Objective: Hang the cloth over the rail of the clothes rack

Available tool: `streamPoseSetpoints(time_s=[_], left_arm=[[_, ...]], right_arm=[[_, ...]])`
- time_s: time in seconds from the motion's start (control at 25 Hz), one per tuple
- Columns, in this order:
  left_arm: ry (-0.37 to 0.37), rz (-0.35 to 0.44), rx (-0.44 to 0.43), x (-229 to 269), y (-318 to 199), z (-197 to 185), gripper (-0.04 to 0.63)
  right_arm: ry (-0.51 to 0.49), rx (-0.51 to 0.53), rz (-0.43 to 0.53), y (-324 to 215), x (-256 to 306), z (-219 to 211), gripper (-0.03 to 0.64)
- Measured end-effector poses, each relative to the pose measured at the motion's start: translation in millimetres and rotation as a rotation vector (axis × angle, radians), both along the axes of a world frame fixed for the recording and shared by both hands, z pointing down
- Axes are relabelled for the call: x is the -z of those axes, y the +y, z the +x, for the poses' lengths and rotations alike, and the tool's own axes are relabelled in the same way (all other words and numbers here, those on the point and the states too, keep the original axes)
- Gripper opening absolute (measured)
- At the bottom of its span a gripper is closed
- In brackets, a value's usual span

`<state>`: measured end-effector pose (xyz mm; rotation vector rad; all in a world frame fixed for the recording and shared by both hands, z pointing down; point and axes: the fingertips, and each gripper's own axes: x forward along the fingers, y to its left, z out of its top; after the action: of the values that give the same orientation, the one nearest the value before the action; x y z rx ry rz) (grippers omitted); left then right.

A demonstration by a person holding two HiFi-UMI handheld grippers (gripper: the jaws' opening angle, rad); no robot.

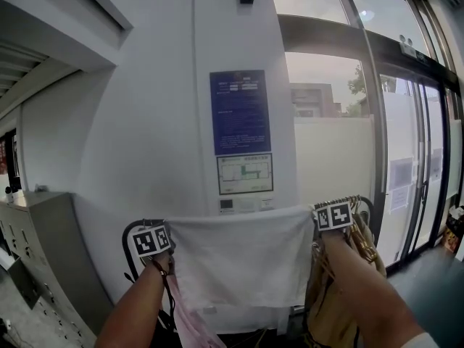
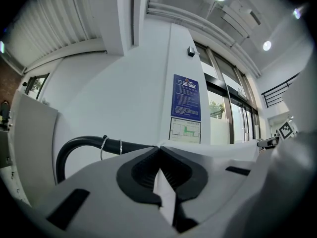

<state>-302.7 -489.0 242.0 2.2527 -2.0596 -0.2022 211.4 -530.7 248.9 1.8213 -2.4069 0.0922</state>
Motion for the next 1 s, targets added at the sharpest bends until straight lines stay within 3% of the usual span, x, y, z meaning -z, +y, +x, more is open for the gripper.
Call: streamPoseSetpoints(time_s=[0.24, 0.32, 0.48, 0.92, 1.0], left_arm=[[-0.011, 0.021, -0.025, -6, 0, 8, 0.021], [-0.011, 0.035, -0.031, -6, 1, 9, 0.106], [-0.03, 0.038, -0.021, -4, 5, 8, 0.152], [-0.043, 0.034, 0.001, -9, 21, 21, 0.149], [-0.083, 0.04, 0.001, -9, 27, 35, 0.043]], right_arm=[[0.006, 0.0, 0.016, -1, 2, 3, 0.012], [0.009, -0.002, 0.032, 0, 4, 3, 0.017], [0.019, -0.017, 0.073, 2, 13, 6, 0.036], [0.024, 0.018, 0.097, 19, 2, -14, 0.055], [0.014, 0.04, 0.111, 28, -4, -26, 0.054]])
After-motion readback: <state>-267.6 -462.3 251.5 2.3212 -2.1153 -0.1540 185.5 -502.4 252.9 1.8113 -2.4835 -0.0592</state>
